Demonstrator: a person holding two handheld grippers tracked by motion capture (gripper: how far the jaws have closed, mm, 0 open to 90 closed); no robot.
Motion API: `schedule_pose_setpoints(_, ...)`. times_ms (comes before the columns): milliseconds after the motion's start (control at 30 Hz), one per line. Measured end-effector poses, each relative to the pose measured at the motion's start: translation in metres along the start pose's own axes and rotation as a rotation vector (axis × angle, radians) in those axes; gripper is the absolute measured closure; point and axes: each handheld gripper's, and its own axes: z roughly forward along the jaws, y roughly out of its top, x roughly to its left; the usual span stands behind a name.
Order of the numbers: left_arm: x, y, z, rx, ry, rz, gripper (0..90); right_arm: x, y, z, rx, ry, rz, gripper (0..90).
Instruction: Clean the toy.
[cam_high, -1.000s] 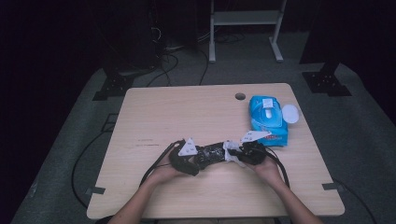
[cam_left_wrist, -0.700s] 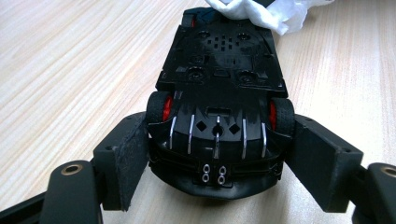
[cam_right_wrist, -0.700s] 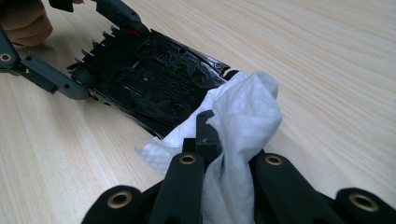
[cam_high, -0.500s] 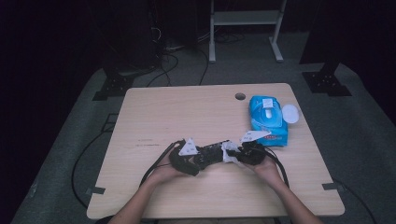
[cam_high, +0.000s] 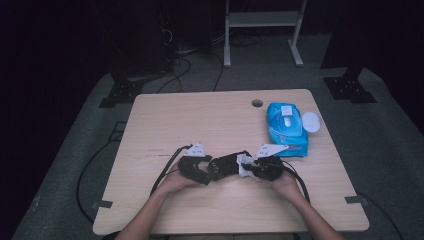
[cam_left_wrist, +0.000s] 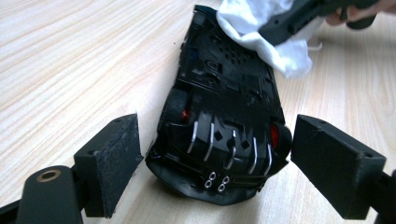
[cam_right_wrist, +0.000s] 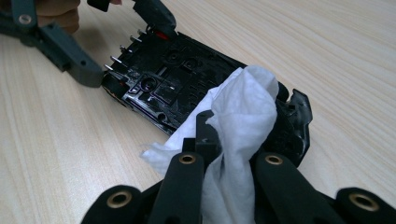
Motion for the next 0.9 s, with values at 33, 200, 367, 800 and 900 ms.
schedule_pose_setpoints(33,0.002,0.000,0.000,-0.005,0.004,-0.014,15.5,0.001,0.000,0.000,-0.001,0.000,-0.002,84.1)
schedule_pose_setpoints(200,0.011,0.003,0.000,-0.017,0.001,-0.127,15.9,0.002,-0.001,-0.001,0.001,0.006,-0.018,84.1)
schedule_pose_setpoints(367,0.014,0.002,0.005,-0.012,-0.017,-0.214,20.8,0.004,-0.003,-0.002,0.000,0.011,-0.043,84.3)
schedule_pose_setpoints(800,0.009,0.005,0.013,0.035,-0.054,-0.210,23.3,0.009,-0.007,-0.003,-0.012,-0.004,-0.071,84.4)
schedule_pose_setpoints(900,0.006,0.006,0.012,0.035,-0.043,-0.192,23.4,0.009,-0.007,-0.004,-0.012,-0.003,-0.070,84.4)
